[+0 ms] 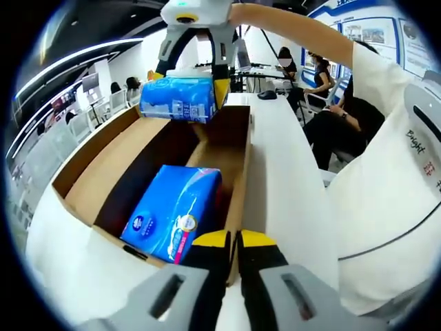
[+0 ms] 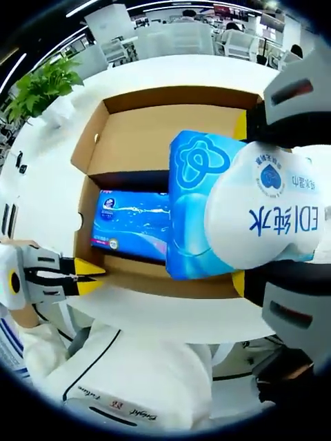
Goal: Operate the shoe box by opening the lid, removing the specified soft item, and placing it in the target area until the item is outside and the box remains undamaged.
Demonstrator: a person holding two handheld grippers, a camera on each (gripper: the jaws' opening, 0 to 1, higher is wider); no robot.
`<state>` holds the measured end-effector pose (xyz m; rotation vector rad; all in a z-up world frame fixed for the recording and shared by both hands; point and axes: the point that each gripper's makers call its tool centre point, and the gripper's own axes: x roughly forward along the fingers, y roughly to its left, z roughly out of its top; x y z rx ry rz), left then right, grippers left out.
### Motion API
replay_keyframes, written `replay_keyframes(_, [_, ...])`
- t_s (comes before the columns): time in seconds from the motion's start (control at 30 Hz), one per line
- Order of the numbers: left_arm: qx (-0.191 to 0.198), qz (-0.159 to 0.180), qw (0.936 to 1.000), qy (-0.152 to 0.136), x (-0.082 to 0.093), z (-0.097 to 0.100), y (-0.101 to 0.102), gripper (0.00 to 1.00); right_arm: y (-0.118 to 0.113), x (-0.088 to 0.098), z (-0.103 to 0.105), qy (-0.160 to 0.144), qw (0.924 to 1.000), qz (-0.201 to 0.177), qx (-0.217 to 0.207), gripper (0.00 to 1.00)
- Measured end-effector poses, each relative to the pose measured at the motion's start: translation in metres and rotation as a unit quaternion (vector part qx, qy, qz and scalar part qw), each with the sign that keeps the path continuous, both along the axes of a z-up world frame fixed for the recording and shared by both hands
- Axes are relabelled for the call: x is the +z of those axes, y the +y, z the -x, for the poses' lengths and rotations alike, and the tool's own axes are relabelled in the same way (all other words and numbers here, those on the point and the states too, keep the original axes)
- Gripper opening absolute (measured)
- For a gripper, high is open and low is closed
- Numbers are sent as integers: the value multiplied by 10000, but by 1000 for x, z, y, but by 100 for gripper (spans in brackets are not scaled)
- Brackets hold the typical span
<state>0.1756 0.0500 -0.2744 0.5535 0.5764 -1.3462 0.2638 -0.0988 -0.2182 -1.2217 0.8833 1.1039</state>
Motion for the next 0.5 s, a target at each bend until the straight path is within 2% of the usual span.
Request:
replay_keyframes(0.27, [24,-22,10000,18,-1,0,0,4,-18,5,4,113,9999,64,-4,65])
replay_keyframes(0.5, [6,-107,9999,48,-2,1,-1,4,-36,16,5,-9,9999,31,-157,65])
